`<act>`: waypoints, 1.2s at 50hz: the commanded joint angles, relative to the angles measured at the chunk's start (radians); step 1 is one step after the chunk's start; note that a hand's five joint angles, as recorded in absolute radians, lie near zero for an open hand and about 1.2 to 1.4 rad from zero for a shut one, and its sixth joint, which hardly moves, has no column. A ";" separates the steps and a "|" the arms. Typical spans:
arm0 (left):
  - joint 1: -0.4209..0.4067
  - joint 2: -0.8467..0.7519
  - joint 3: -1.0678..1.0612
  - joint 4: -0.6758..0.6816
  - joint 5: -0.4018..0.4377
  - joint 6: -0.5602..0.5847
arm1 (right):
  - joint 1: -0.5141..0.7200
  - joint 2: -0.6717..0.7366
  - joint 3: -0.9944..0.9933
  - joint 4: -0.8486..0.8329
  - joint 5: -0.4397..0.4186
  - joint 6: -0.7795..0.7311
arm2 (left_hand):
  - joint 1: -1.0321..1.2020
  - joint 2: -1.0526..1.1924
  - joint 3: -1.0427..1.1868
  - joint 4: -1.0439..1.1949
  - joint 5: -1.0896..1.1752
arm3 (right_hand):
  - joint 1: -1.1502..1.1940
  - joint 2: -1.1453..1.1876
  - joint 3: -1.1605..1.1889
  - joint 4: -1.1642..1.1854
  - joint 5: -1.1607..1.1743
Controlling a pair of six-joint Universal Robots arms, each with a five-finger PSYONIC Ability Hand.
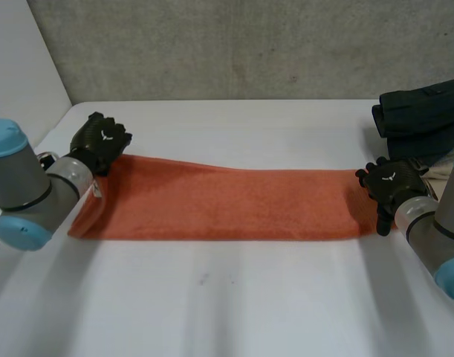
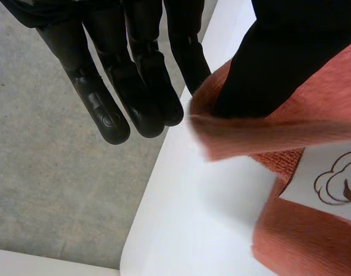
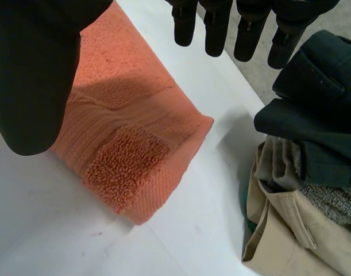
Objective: Fold the laundry.
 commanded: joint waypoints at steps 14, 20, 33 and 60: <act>0.022 0.368 -0.324 -0.058 0.082 -0.002 | -0.014 -0.036 -0.039 0.031 -0.064 0.019 | 0.226 0.200 0.203 0.199 0.252 | -0.056 -0.041 -0.042 -0.038 -0.048; -0.017 0.507 -0.364 -0.066 0.108 -0.003 | -0.004 -0.034 -0.137 0.091 -0.150 0.027 | 0.226 0.200 0.203 0.199 0.252 | -0.056 -0.041 -0.042 -0.038 -0.048; -0.052 0.773 -0.422 -0.064 0.119 -0.005 | 0.038 0.280 -0.551 0.144 -0.428 0.280 | 0.226 0.200 0.203 0.199 0.252 | -0.026 -0.010 -0.011 -0.008 -0.017; 0.167 0.750 -0.414 -0.063 0.119 -0.051 | -0.081 -0.310 -0.332 0.311 -0.282 0.044 | 0.226 0.200 0.203 0.199 0.252 | 1.165 1.181 1.180 1.183 1.174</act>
